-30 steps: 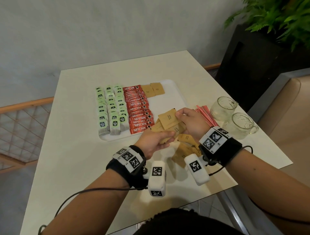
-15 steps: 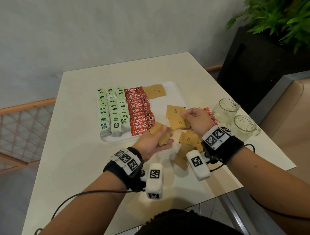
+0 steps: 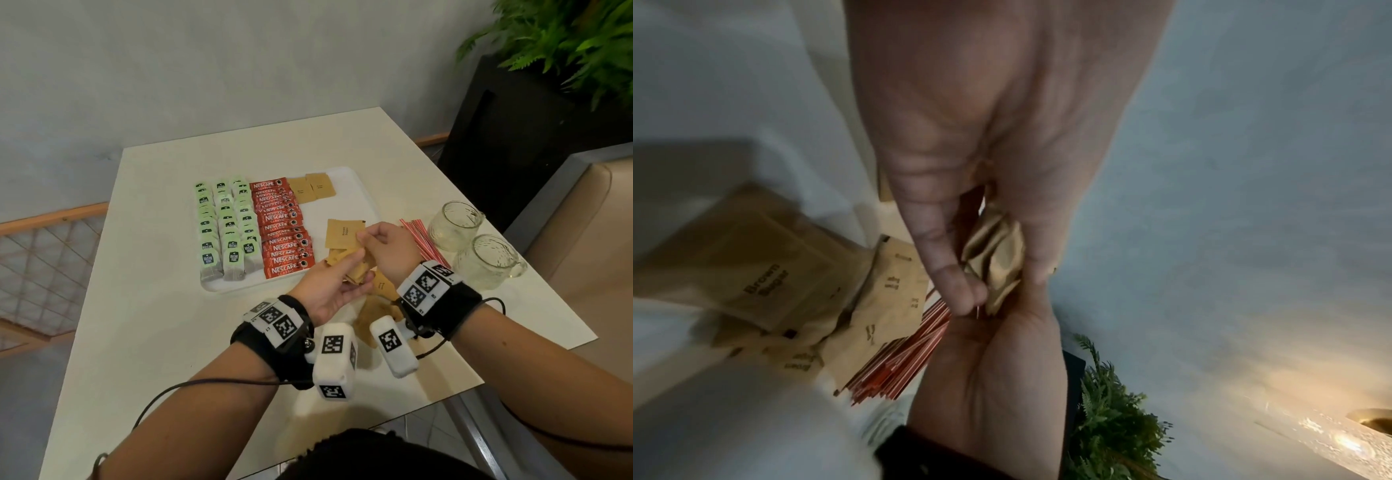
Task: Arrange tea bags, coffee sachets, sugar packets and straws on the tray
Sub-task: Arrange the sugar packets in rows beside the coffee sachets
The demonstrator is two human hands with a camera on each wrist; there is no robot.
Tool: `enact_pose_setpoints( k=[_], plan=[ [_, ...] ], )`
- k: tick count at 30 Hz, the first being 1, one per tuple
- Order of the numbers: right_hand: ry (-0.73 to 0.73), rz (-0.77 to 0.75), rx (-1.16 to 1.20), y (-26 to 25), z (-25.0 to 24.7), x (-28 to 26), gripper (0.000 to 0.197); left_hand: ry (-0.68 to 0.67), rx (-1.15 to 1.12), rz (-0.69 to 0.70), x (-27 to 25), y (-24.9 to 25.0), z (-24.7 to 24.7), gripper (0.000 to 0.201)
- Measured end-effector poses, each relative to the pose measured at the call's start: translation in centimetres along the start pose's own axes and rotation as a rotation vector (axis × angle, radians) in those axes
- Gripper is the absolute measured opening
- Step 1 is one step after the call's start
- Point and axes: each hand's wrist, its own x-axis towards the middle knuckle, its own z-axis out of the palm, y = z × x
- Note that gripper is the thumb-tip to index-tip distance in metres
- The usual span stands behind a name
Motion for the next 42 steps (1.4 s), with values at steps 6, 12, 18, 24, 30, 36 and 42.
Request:
enact_pose_setpoints(
  k=[6, 12, 18, 24, 30, 36, 42],
  plan=[
    [0.034, 0.076, 0.083, 0.0, -0.6, 0.2, 0.016, 0.122, 0.019, 0.088, 0.2, 0.3, -1.7, 0.023],
    [-0.054, 0.108, 0.061, 0.0, -0.2, -0.2, 0.013, 0.188, -0.012, 0.216, 0.7, 0.6, -2.3, 0.031],
    [-0.197, 0.125, -0.004, 0.1, 0.0, 0.4, 0.012, 0.260, 0.235, 0.258, 1.4, 2.8, -3.4, 0.040],
    [-0.299, 0.017, -0.073, -0.7, -0.1, 3.3, 0.010, 0.236, 0.435, 0.285, 1.9, 4.8, -4.3, 0.045],
    [-0.343, 0.062, -0.040, -1.9, 1.2, 7.5, 0.009, 0.288, 0.350, 0.298, 3.3, 7.8, -5.6, 0.036],
    [-0.200, 0.326, 0.059, -1.3, 4.2, 12.5, 0.013, 0.354, 0.135, 0.275, 4.1, 10.1, -8.0, 0.026],
    [-0.214, 0.401, 0.060, -1.0, 6.7, 16.2, 0.012, 0.406, 0.036, 0.282, 4.9, 11.6, -10.1, 0.020]
  ],
)
